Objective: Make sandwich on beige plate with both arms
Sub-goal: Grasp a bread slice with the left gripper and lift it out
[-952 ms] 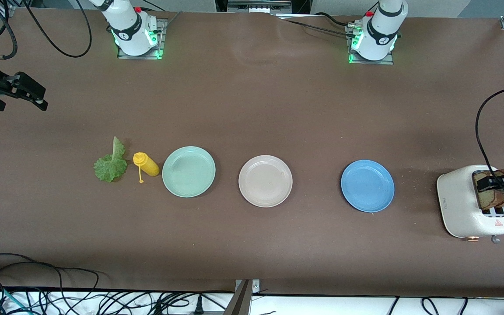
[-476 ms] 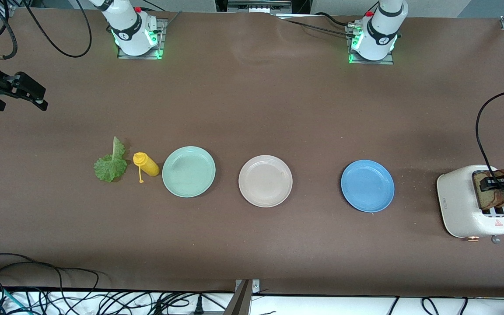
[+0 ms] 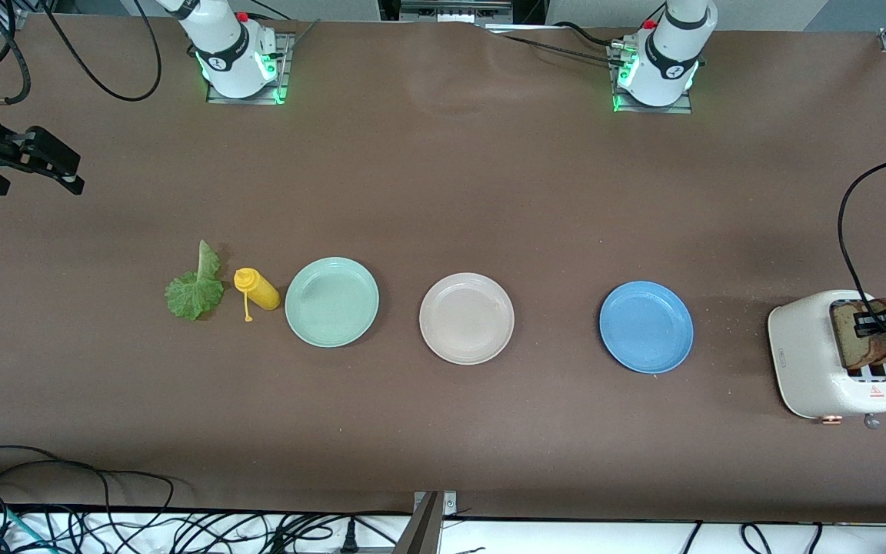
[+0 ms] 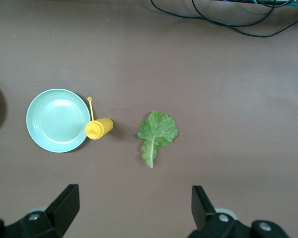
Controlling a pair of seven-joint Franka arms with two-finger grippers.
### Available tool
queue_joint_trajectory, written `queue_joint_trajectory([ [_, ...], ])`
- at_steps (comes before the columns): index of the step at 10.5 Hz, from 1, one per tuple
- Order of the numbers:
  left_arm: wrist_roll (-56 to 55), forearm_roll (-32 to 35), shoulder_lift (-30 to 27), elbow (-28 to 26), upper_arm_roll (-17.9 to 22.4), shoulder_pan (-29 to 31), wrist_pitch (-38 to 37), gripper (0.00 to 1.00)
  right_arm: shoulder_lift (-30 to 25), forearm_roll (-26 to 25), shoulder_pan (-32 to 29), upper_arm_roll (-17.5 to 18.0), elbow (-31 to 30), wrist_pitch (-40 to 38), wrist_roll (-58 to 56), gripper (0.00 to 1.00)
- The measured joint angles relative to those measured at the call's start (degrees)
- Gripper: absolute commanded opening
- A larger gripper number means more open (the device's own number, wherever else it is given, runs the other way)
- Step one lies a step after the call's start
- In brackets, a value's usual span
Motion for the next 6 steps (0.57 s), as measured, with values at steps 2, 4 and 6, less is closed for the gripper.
queue_joint_trajectory([
  [2,0.9,0.0,-0.5,4.1,0.0,0.4,-2.7,0.0,0.0,0.0,0.0,0.0,0.0,0.0,0.0,1.0],
  [4,1.0,0.0,-1.6,8.6,-0.3,0.4,-9.4,0.0,0.0,0.1,0.0,0.0,0.0,0.0,0.0,1.0],
  [6,1.0,0.0,-2.5,12.3,-1.6,-0.2,-17.6,0.0,0.0,0.1,0.0,0.0,0.0,0.0,0.0,1.0],
])
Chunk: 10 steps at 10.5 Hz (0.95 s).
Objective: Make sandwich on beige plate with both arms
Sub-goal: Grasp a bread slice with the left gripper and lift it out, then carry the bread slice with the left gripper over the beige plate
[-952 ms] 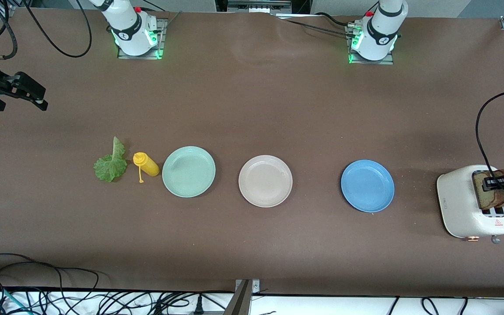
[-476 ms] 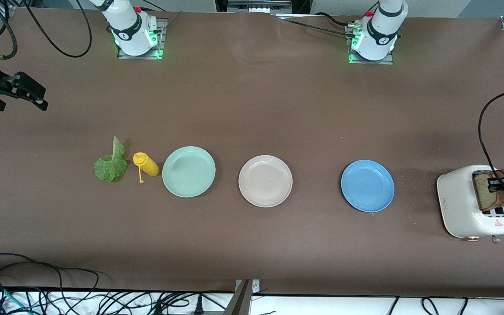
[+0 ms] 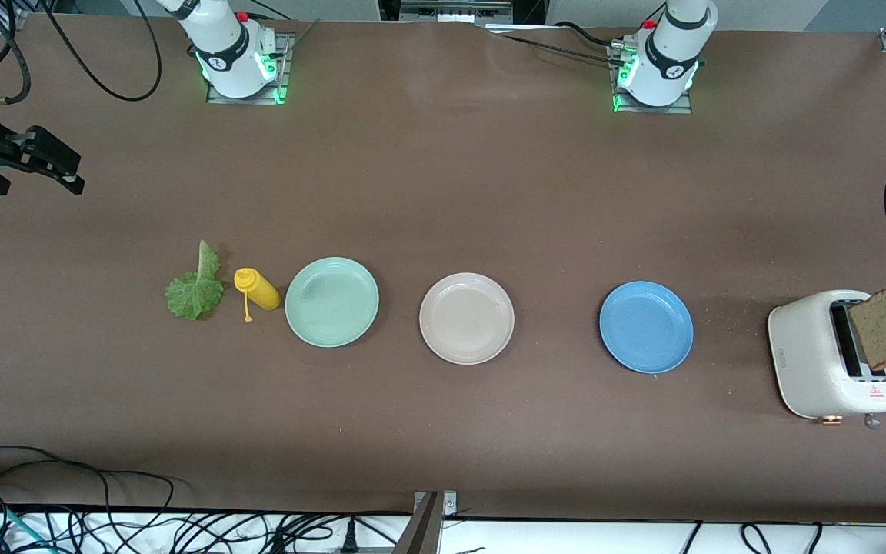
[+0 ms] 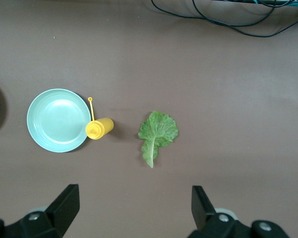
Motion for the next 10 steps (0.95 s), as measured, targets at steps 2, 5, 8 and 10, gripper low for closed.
queue_joint_trajectory([
  [2,-1.5,0.0,-0.1,2.7,-0.4,-3.3,-6.2,0.0,0.0,0.0,0.0,0.0,0.0,0.0,0.0,1.0],
  [5,-13.3,-6.5,-0.9,3.3,-0.6,-9.6,-10.6,0.0,0.0,0.0,0.0,0.0,0.0,0.0,0.0,1.0],
  [8,-29.6,-12.0,-0.7,0.6,-5.4,-14.2,-11.9,0.0,-0.1,0.0,0.0,0.0,0.0,-0.4,0.0,1.0],
  [10,-36.8,-18.7,0.6,-0.4,-7.7,-17.2,-10.9,0.0,-0.1,0.0,0.0,-0.1,0.0,-1.5,0.1,1.0],
])
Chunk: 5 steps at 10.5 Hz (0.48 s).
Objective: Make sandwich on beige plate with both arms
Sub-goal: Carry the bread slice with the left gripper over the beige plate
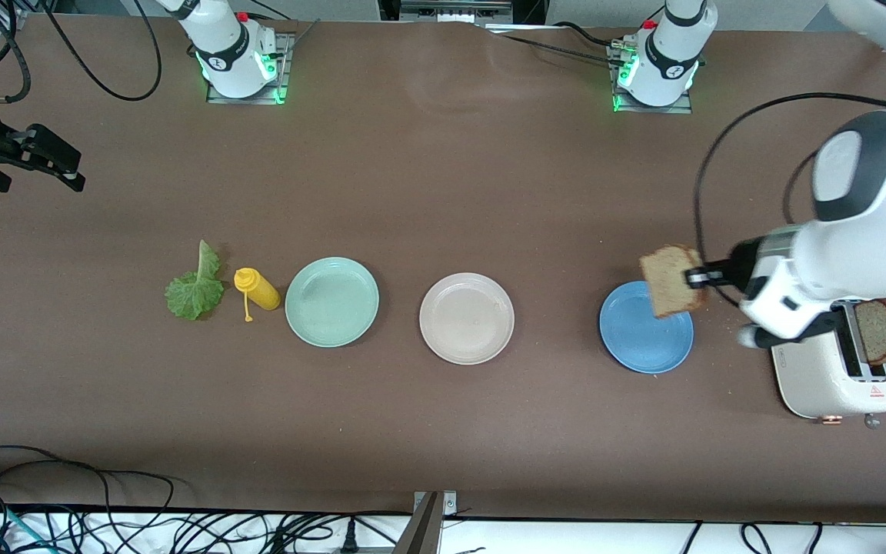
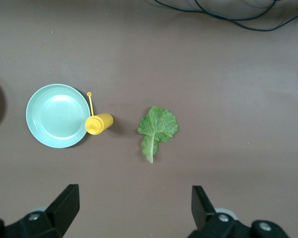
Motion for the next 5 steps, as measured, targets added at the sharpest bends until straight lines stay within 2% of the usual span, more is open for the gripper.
queue_joint_trajectory([
  [2,-5.6,-5.7,2.4,-0.9,-0.4,-3.5,6.0,0.0,0.0,0.0,0.0,0.1,0.0,-0.2,0.0,1.0],
  [5,-13.5,-9.1,6.0,-4.2,-0.6,-10.1,21.3,0.0,-0.5,0.1,0.0,0.4,0.1,-0.3,0.0,1.0],
])
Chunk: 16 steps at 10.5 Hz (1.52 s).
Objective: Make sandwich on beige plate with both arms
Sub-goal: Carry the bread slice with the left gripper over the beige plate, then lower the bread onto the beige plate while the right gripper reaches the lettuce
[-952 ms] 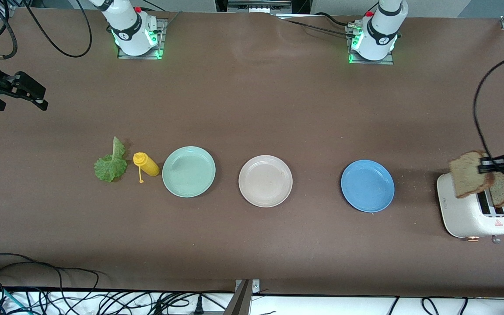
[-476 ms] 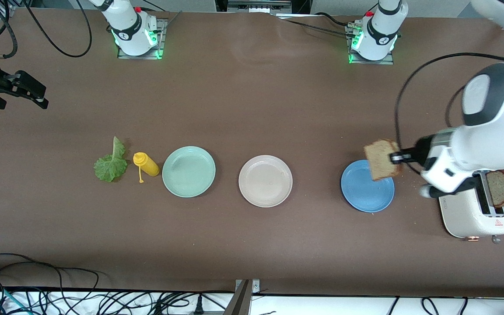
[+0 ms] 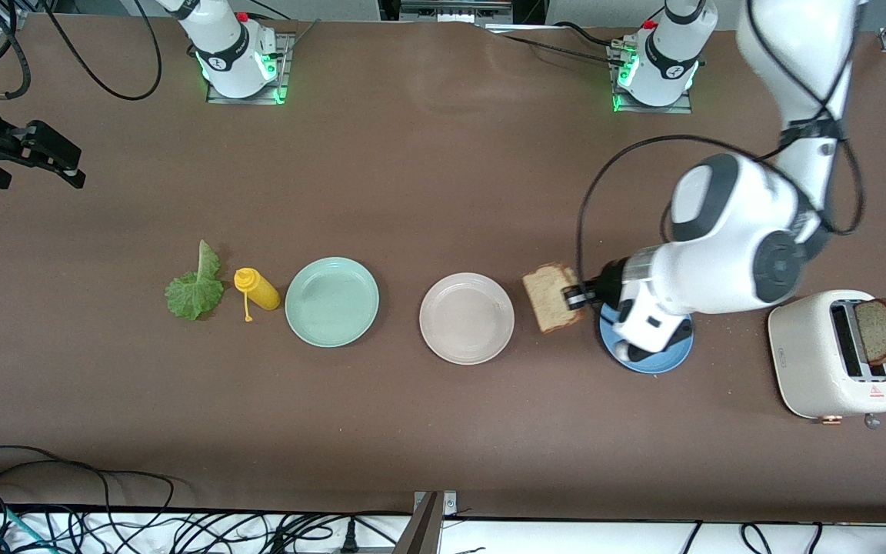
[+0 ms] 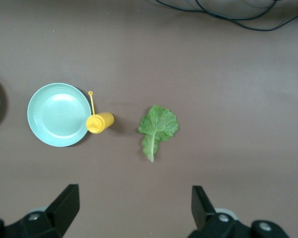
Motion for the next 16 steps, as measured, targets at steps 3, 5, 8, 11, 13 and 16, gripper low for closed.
queue_joint_trajectory([
  [3,-3.9,-5.5,1.1,-7.0,-0.1,-4.9,19.8,0.0,-0.4,0.0,0.1,2.3,0.0,-0.1,0.2,1.0],
  [5,-5.3,-6.8,1.1,-11.5,-0.1,-8.2,30.3,0.0,-0.4,0.0,0.1,2.3,0.0,-0.2,0.2,1.0],
  [8,-5.9,-6.9,1.3,-15.3,-0.1,-10.6,34.6,0.0,-0.4,0.0,0.1,2.9,0.0,-0.2,0.2,1.0],
  [11,-5.9,-6.9,2.6,-15.8,-0.1,-11.7,34.8,0.0,-0.1,0.0,0.1,3.2,0.0,-0.2,0.2,1.0],
  [13,-5.9,-6.9,3.2,-15.8,-0.1,-12.5,35.7,0.0,0.0,0.0,0.1,3.2,-0.1,-0.3,0.2,1.0],
  [16,-5.9,-6.9,3.6,-15.8,-0.1,-12.9,36.2,0.28,1.2,0.0,0.1,3.2,-0.1,0.2,0.5,1.0],
])
